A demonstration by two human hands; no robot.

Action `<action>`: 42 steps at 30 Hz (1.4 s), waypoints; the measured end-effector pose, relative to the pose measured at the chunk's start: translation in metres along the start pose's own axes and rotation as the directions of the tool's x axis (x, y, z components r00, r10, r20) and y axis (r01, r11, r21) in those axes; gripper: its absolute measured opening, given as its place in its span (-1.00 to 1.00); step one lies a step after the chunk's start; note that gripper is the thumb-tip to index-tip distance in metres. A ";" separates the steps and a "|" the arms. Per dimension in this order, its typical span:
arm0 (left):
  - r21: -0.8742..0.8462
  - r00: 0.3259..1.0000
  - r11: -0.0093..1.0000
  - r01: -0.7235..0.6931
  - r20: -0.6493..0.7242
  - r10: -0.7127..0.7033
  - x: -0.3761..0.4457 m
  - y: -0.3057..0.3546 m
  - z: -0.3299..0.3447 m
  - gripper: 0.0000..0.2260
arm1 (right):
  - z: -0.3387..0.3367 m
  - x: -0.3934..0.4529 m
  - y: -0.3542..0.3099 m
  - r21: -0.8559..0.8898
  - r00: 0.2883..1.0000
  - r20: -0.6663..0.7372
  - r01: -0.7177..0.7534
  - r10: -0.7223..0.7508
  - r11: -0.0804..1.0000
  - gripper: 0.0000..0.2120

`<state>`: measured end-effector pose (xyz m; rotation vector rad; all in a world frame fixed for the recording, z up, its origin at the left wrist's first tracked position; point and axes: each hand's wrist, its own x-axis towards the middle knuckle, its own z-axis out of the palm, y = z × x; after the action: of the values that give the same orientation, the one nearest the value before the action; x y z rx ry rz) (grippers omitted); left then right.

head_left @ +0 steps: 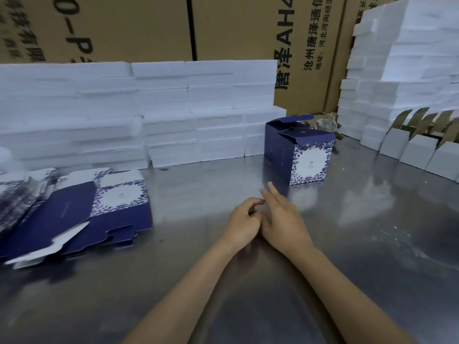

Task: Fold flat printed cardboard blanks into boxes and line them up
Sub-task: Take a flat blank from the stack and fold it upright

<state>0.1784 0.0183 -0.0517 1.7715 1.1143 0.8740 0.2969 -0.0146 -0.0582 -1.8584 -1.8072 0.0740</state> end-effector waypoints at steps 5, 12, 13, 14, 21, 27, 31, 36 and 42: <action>-0.014 0.965 0.998 -0.067 -0.255 0.061 -0.048 -0.024 -0.055 -0.64 | 0.019 -0.020 -0.070 0.236 0.992 0.125 -0.013 -0.017 0.972 -0.45; 0.105 0.794 0.986 -0.130 -0.584 0.167 -0.085 -0.050 -0.143 -0.69 | 0.064 -0.004 -0.177 0.582 0.964 0.264 -0.181 0.027 0.793 -0.53; 0.087 0.771 0.990 -0.115 -0.620 0.144 -0.086 -0.053 -0.151 -0.69 | 0.070 0.000 -0.188 0.598 0.960 0.279 -0.207 0.042 0.774 -0.48; 0.073 0.749 0.993 -0.098 -0.652 0.122 -0.087 -0.055 -0.158 -0.69 | 0.076 0.004 -0.197 0.606 0.957 0.285 -0.217 0.046 0.765 -0.45; 0.047 0.605 0.997 -0.053 -0.793 0.070 -0.085 -0.058 -0.204 -0.72 | 0.097 0.025 -0.225 0.530 0.963 0.263 -0.194 0.058 0.825 -0.56; 0.091 0.531 0.996 -0.003 -0.844 0.079 -0.086 -0.060 -0.213 -0.77 | 0.101 0.027 -0.222 0.322 0.994 0.110 -0.017 -0.019 0.946 -0.68; 0.380 0.385 0.867 0.321 -0.889 0.247 -0.088 -0.058 -0.215 -0.78 | 0.101 0.021 -0.213 0.325 0.998 -0.063 0.050 -0.031 0.944 -0.67; 0.259 0.223 0.917 0.302 -0.955 0.196 -0.095 -0.048 -0.225 -0.49 | 0.100 0.006 -0.213 0.443 0.977 -0.192 0.006 0.088 0.897 -0.67; -0.073 0.509 0.977 -0.200 -0.860 0.040 -0.095 -0.035 -0.220 -0.07 | 0.084 -0.004 -0.209 0.605 0.959 -0.225 -0.002 0.173 0.796 -0.61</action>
<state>-0.0590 0.0023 -0.0067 1.2349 1.4549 2.0191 0.0728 0.0002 -0.0450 -1.4055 -1.2992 0.3687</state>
